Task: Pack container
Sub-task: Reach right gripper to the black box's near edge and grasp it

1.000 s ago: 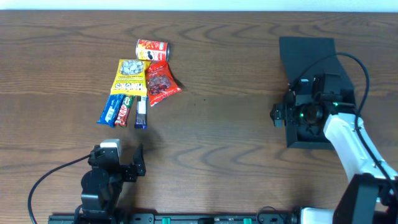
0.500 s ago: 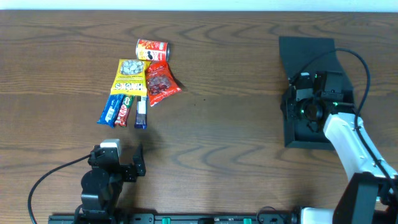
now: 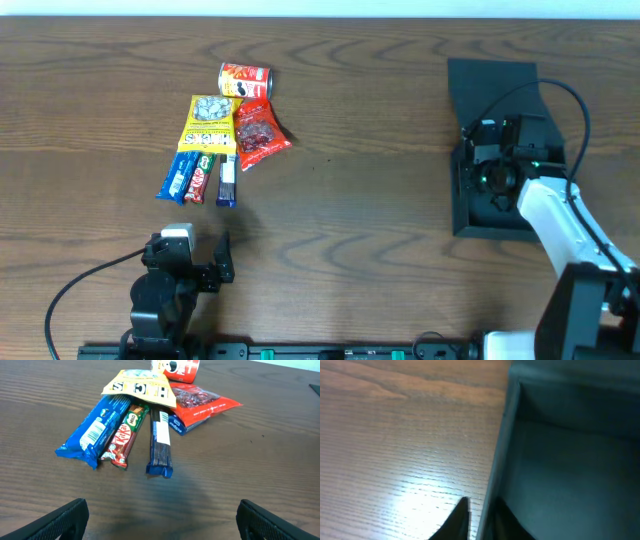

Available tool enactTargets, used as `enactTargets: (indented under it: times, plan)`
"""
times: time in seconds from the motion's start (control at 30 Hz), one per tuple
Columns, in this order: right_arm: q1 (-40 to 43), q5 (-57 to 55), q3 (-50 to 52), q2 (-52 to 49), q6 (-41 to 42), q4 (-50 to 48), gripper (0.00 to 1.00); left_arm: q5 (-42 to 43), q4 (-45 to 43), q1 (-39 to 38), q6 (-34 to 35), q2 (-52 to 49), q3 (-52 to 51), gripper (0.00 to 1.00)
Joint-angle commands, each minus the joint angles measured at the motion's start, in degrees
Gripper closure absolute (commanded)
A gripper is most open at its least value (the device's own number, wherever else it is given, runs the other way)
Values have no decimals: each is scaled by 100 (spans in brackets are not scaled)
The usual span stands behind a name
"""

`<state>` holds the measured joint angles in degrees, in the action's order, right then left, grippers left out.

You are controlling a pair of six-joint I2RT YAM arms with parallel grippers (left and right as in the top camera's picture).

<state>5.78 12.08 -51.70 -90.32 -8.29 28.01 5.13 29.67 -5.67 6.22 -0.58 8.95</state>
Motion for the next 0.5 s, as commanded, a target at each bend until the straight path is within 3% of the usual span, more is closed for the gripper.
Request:
enactTargets:
  times: [0.0, 0.07, 0.47]
  plan:
    - [15, 81, -107, -142, 186, -2, 94, -83, 0, 0, 63, 37, -81, 5]
    - [15, 81, -109, -140, 385, -46, 98, -83, 0, 0, 63, 37, -83, 5]
    - [-407, -2, -260, -140, 1436, -164, 99, -83, 0, 0, 63, 37, -83, 5]
